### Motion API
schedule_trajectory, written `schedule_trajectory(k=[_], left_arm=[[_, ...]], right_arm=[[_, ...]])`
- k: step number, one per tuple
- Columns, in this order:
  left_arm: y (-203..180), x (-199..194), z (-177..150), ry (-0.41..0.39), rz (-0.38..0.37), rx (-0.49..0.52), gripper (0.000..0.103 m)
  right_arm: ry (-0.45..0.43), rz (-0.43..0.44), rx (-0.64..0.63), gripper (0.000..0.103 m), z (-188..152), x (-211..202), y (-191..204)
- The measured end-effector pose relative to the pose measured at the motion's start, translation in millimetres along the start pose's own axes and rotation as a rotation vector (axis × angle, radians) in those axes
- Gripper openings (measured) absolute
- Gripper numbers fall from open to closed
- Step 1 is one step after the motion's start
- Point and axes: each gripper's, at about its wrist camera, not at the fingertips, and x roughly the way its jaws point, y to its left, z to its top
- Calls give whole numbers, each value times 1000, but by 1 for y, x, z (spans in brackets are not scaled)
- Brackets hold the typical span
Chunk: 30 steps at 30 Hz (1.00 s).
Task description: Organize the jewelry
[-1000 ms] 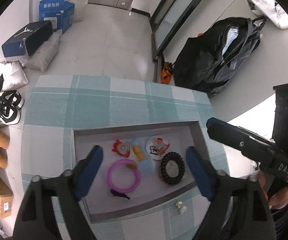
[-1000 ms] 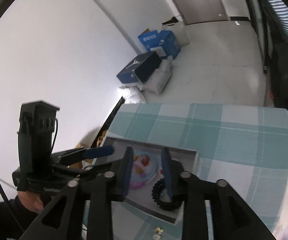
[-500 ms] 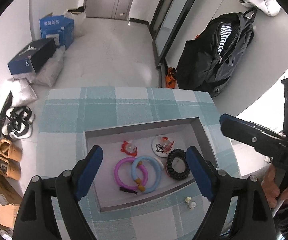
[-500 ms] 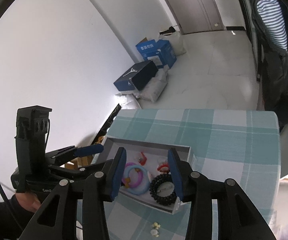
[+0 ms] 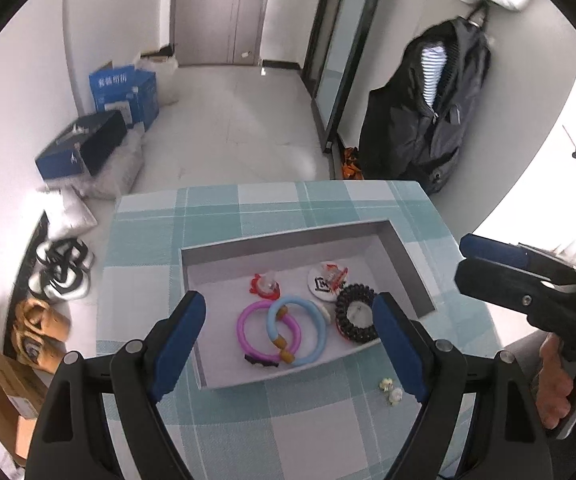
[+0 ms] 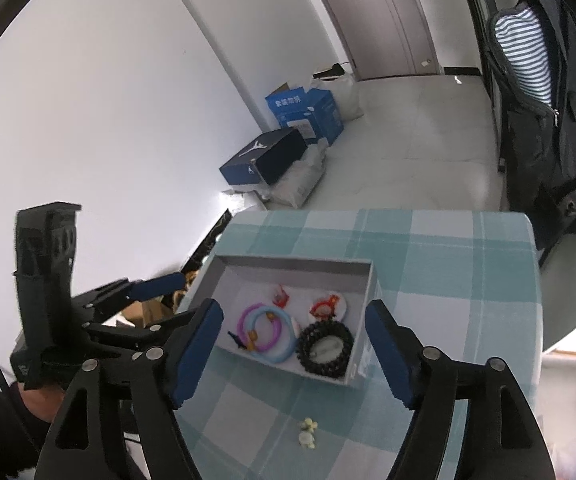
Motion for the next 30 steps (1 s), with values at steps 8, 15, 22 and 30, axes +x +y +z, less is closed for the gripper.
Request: schedule_trajectory(k=[8,15,22,30], left_arm=[[-18,-6,-23,1,42,52,82],[-33,9,-50,101,46,137,82],[-30,17,-67,168,124,198,82],[-25,23,-73,234,53,179,82]], right_arm=[[11,-37,-4,84,-29,-8,-4],[79,-107,-59,86,-56,-2,-5],[148,-110,-59,85,-71,13,-11],[265,-99,-135,58,-91,53,5]])
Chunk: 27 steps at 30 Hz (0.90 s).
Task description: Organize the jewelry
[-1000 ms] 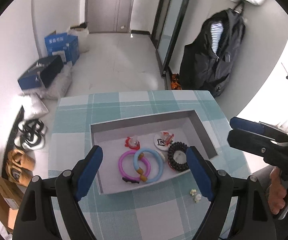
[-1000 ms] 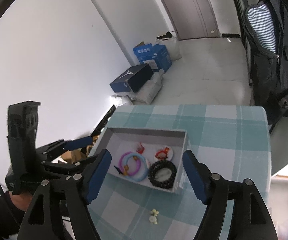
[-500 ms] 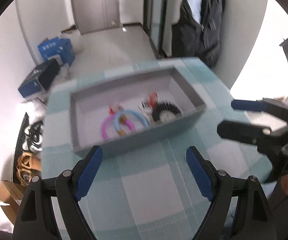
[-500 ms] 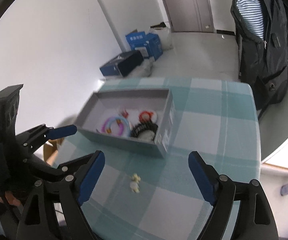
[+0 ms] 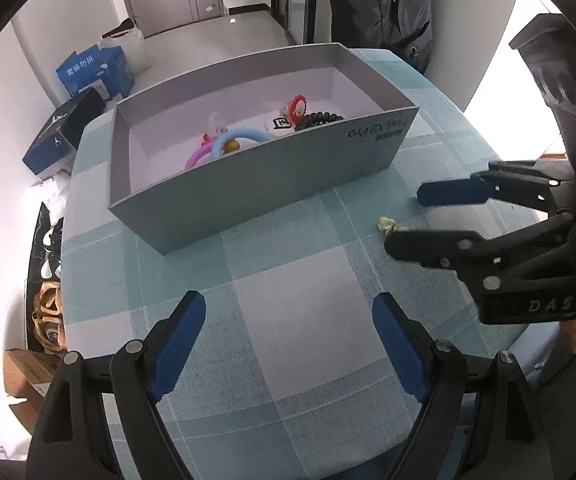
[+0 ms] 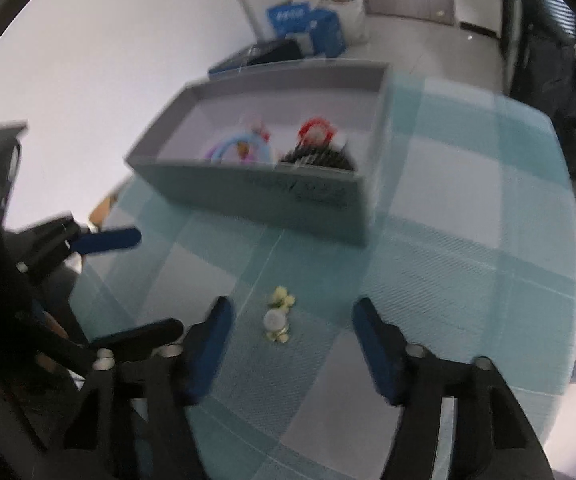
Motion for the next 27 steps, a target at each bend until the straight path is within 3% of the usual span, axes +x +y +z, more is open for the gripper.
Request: schedule_trajectory(k=[3,5,7,10,12,17,27], left_arm=[[2,0,0,-1,-8,-7,82],[2,2,0,6,-14,-11,82],[2,4,-1,13,-16,-14,82],[1,6,-3,22,-22,-17,82],[0,4,-3,19,-23,-15,82],[-3,4,-4,11,-25,5,82],[4,9,-4,27,-46,-25,82]], right_arm=[[-2,-10,-30,44,1,3,8],[6,-44,-37,27,0,6,10],[12,-52,-54,22,0,7,12],[6,-65,-80,21,-3,7,19],[3,-66,-90,15,-4,7,21],[3,-49,-74,15,-4,7,21],[-59,117,193,15,5,-19,-26]])
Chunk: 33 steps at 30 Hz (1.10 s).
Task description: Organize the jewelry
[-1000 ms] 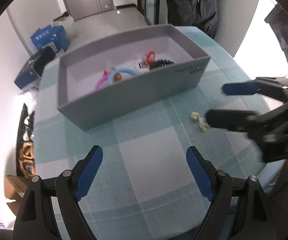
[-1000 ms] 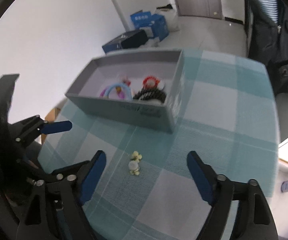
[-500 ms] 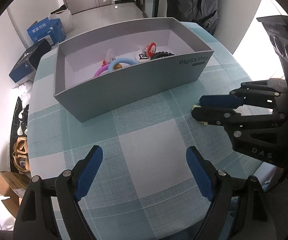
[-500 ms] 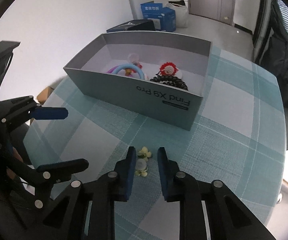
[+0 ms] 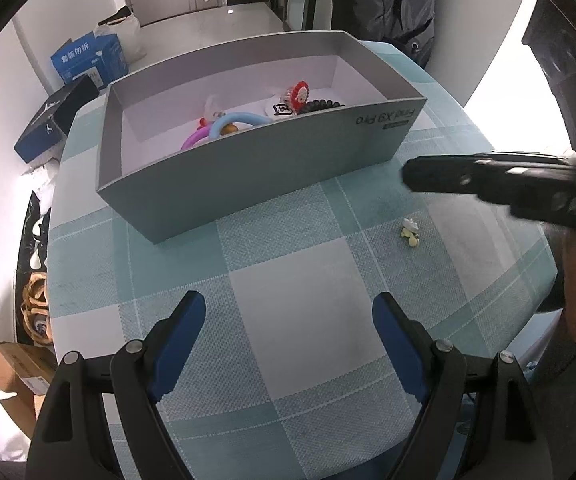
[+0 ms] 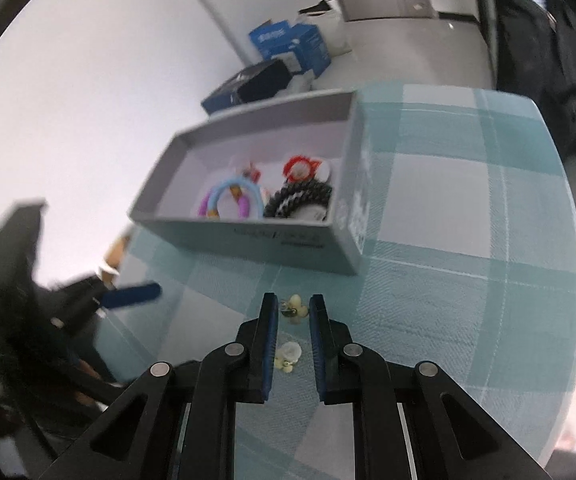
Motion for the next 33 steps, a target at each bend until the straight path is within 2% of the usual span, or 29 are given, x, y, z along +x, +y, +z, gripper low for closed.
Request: schedule_trajectory(k=[5,11,13,16,21,22,23,24,27,29,31,33], left_arm=[[-4,-1,9,-24,-67,-20,82],[-41,0,17,-63,-31,107,82],[-52,8,21,-48,-14,140,82],[-58,20,25,-5,-19,150,82],[-63,21,28,-5,-22,151,80],[-62,20,27,-3,-27,151,72],[-62,21,27,4,-31,152,58],[-63,23,26,17,-28,155,52],[-66,20,24,11,-19,170,42],[-65,18,23,10,-24,169,22],[-62,17,23,11,-38,162,12],[-57,17,23,11,-67,140,8]], right_arm=[[-38,30,46,15,9,-12,-10],[-90,24,55,15,11,-29,-18],[-106,17,71,15,10,-33,-21],[-120,14,98,15,8,-40,-30],[-133,15,131,15,7,-48,-44],[-134,16,135,15,7,-49,-47],[-134,17,139,15,7,-50,-49],[-134,19,143,15,7,-50,-50],[-135,15,158,15,6,-51,-54],[-136,17,168,15,7,-50,-56],[-137,20,172,15,7,-49,-56],[-136,22,172,15,8,-48,-56]])
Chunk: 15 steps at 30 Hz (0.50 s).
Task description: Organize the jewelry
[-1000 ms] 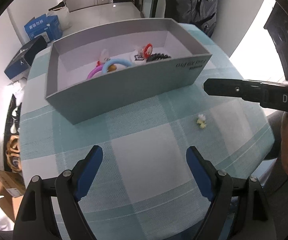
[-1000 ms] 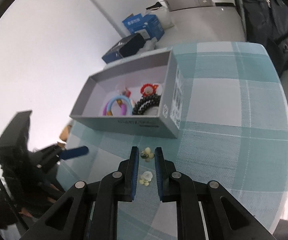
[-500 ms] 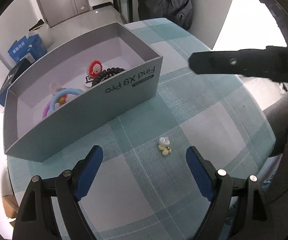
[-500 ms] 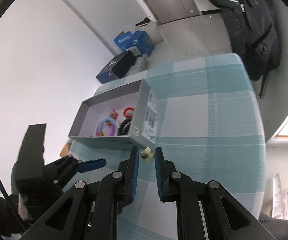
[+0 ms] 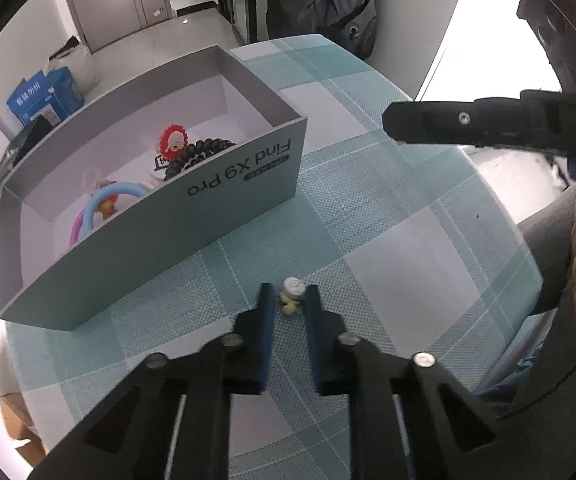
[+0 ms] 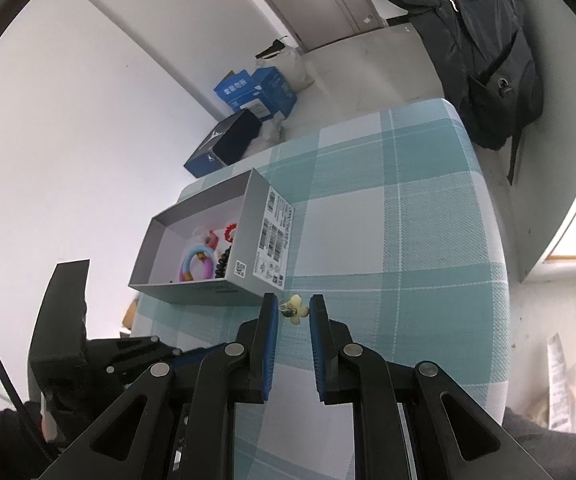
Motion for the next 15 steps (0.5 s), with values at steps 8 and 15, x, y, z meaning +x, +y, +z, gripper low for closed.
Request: schedule_trajectory(k=[8,15], left_arm=[[7,0,2,-2,-60,-51,7],[13,-7,1,-30,-134,-92,7]], right_arm=[[3,1,-17,15,0,1,5],[6,-6,-8,15,-1,1,3]])
